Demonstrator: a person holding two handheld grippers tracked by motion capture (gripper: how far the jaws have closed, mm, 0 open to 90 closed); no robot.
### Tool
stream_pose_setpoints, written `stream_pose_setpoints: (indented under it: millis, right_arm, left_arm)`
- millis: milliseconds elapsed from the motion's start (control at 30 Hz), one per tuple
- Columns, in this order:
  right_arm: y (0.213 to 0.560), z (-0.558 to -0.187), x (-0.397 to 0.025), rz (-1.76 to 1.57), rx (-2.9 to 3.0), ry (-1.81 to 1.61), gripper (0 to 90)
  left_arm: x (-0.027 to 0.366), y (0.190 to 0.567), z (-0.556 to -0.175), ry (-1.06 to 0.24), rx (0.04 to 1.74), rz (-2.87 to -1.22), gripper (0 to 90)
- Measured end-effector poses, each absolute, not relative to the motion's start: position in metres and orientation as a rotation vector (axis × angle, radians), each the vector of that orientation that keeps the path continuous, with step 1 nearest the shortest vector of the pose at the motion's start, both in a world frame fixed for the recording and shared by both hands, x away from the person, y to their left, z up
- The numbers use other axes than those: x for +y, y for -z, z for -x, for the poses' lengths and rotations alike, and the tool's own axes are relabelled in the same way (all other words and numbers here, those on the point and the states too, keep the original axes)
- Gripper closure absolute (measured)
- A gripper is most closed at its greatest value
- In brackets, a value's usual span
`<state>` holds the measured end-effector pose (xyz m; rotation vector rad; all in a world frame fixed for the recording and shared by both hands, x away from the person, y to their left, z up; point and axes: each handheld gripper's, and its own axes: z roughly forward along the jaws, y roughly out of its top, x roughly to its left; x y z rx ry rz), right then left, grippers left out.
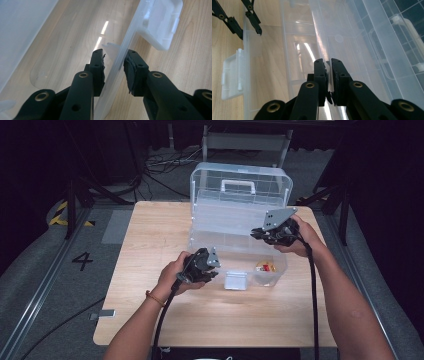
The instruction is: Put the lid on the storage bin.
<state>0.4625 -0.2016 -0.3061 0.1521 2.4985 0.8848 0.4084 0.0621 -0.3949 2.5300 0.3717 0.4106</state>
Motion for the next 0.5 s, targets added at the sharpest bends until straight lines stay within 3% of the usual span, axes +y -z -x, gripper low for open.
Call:
stream_pose_setpoints:
  millis: [500]
  right_arm:
    - [0.3087,-0.4595,-0.2034,-0.172,2.496,-0.91,83.5]
  left_arm:
    - [0.0661,0.3923,-0.4019,-0.46,0.363,-2.501,66.7]
